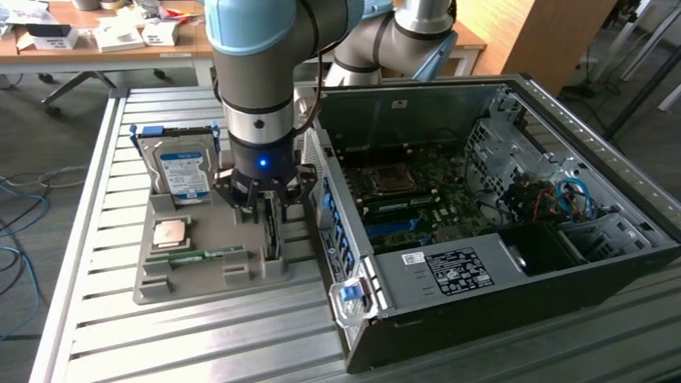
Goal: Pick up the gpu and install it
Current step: 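Pick up the gpu and move the gpu toward the slot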
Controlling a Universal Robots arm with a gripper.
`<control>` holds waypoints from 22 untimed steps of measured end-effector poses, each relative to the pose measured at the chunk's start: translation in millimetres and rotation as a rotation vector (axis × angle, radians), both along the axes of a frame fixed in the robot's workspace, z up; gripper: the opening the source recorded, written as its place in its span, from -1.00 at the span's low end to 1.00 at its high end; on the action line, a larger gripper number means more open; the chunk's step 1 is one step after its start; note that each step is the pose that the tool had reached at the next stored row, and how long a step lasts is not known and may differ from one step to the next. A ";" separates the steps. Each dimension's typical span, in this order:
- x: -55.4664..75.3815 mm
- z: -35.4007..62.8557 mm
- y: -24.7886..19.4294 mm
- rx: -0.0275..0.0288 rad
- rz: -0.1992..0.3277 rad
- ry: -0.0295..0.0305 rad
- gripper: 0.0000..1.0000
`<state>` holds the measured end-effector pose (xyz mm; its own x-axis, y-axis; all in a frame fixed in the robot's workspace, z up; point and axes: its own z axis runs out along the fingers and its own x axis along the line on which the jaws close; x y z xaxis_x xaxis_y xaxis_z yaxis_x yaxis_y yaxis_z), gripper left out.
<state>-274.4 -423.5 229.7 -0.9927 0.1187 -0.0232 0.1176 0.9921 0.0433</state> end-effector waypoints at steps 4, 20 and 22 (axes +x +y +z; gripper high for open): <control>0.0 -0.1 0.0 0.0002 0.000 -0.0002 -0.05; 0.8 -0.1 -0.1 0.0002 0.000 0.0000 -0.22; 0.9 -0.1 -0.2 0.0001 0.000 0.0002 -0.22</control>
<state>-273.5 -423.6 229.6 -0.9927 0.1188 -0.0230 0.1177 0.9921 0.0434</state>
